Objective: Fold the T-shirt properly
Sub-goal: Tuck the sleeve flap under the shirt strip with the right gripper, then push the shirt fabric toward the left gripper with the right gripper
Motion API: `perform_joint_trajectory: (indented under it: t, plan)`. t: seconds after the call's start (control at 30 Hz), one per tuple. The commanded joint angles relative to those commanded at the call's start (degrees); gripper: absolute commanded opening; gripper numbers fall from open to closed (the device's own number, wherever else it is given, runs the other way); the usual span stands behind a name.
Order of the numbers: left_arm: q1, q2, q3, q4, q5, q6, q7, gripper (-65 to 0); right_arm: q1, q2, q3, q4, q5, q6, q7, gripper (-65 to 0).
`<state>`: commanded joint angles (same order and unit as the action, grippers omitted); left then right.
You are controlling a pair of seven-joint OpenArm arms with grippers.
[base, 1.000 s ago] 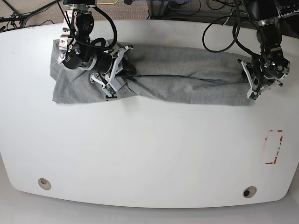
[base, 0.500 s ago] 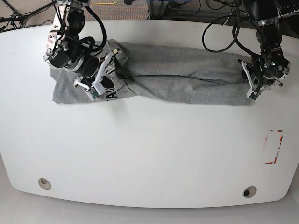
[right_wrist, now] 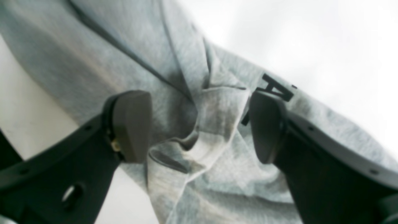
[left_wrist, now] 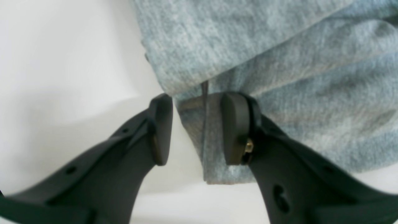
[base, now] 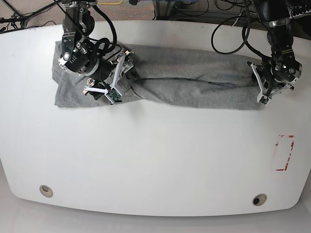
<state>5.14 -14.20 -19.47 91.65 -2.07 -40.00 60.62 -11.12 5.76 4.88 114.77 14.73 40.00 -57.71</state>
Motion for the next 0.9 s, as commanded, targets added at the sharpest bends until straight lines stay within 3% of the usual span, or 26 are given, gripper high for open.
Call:
perform_joint_trajectory:
  t: [0.17, 0.3, 0.6, 0.9]
  plan:
    - [-0.2, 0.0, 0.0, -0.1, 0.0, 0.0, 0.0, -39.9, -1.8, -1.5, -0.2, -1.0, -7.5, 0.00, 6.6, -21.6]
    - [-0.3, 0.0, 0.0, -0.1, 0.0, 0.0, 0.0, -39.9, -1.8, -2.5, -0.3, -4.2, -12.3, 0.00, 9.1, -31.9]
    - [-0.3, 0.0, 0.0, -0.1, 0.0, 0.0, 0.0, -39.9, -2.3, -2.3, 0.3, -7.9, -12.7, 0.00, 13.2, -47.2]
    - [-0.4, 0.0, 0.0, -0.1, 0.0, 0.0, 0.0, -39.9, -3.0, -2.5, 0.3, -7.5, -12.7, 0.00, 13.5, -62.9]
